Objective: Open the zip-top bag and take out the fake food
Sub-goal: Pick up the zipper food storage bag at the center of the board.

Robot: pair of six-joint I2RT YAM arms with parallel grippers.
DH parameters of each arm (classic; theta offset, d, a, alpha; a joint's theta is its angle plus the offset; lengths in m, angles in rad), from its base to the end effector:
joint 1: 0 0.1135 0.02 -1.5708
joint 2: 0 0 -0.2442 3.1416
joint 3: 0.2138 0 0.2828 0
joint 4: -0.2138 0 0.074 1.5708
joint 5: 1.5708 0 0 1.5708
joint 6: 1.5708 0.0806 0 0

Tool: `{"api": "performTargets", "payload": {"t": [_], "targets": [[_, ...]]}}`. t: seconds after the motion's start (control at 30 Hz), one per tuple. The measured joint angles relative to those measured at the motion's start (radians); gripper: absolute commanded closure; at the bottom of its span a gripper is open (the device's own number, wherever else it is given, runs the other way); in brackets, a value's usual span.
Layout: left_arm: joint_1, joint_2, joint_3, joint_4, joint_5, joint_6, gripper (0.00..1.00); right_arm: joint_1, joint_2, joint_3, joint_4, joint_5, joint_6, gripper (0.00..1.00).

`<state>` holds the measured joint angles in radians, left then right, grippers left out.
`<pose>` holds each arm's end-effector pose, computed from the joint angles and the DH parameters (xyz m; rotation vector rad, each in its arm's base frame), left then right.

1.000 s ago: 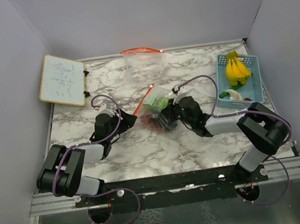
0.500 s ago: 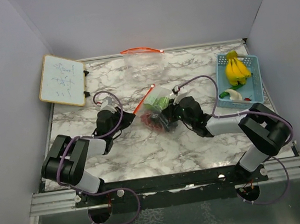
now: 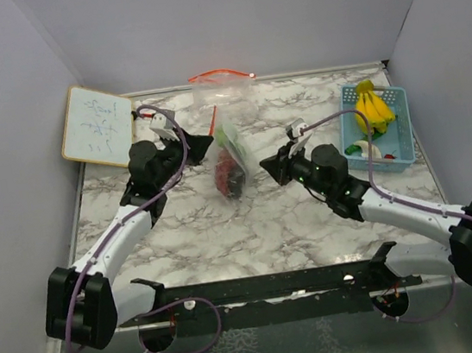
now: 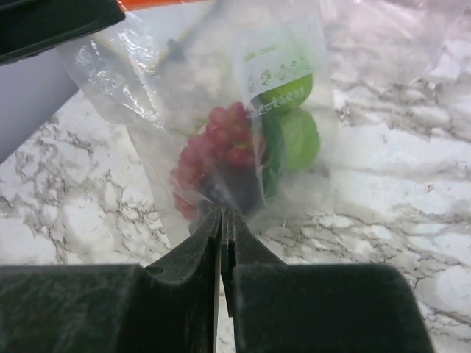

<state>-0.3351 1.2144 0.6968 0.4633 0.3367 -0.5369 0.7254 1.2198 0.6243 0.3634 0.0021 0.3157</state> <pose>0.3260 -0.1417 0.2496 0.1001 1.7037 -0.9335 0.2612 0.2314 0.2019 -0.3779 1.8265 0.7323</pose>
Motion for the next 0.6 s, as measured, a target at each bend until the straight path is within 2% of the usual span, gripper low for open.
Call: {"api": "performTargets", "payload": {"t": [0.2, 0.33, 0.4, 0.6], "targets": [[0.001, -0.081, 0.058, -0.052, 0.156, 0.071, 1.00, 0.000, -0.108, 0.000, -0.005, 0.016, -0.045, 0.94], [0.005, -0.064, -0.003, -0.051, 0.228, 0.071, 1.00, 0.000, -0.112, -0.015, -0.006, 0.035, -0.059, 0.91], [0.006, -0.060, -0.045, -0.036, 0.279, 0.051, 1.00, 0.000, -0.109, -0.029, -0.004, 0.035, -0.058, 0.85], [0.006, -0.086, -0.058, -0.035, 0.396, 0.043, 1.00, 0.000, -0.026, -0.018, 0.000, 0.044, -0.050, 0.55]]}}
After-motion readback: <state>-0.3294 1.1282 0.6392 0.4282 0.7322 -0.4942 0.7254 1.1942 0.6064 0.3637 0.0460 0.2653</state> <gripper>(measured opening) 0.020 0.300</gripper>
